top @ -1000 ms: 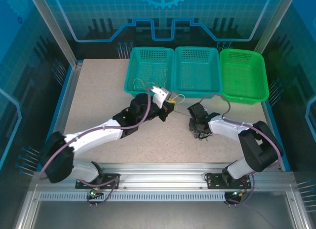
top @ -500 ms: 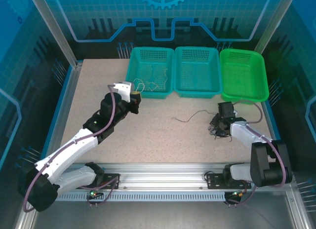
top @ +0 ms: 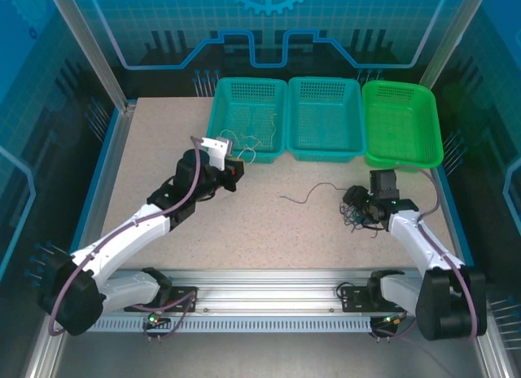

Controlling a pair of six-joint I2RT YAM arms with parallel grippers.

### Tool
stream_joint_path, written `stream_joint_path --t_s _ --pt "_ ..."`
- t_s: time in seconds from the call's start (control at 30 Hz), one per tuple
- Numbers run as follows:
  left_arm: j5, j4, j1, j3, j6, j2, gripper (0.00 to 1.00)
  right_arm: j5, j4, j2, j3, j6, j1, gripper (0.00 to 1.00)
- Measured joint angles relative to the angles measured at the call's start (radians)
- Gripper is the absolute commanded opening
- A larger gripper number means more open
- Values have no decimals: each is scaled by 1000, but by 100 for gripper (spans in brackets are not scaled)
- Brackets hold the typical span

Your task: Untangle the cables

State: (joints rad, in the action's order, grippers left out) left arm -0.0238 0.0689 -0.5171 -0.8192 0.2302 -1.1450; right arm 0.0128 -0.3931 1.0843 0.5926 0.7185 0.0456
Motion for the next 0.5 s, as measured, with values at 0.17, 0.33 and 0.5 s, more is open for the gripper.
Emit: stream_joint_path --t_s 0.17,0.33,0.5 --pt "4 -5 0 -235 -53 -44 0 -152 -87 -117 85 -107 0 91" --pt "29 14 3 -534 -142 -194 0 -212 -147 -231 154 -158 0 100" --pt "49 19 37 -793 -207 -377 0 -229 -185 -278 188 -167 0 100"
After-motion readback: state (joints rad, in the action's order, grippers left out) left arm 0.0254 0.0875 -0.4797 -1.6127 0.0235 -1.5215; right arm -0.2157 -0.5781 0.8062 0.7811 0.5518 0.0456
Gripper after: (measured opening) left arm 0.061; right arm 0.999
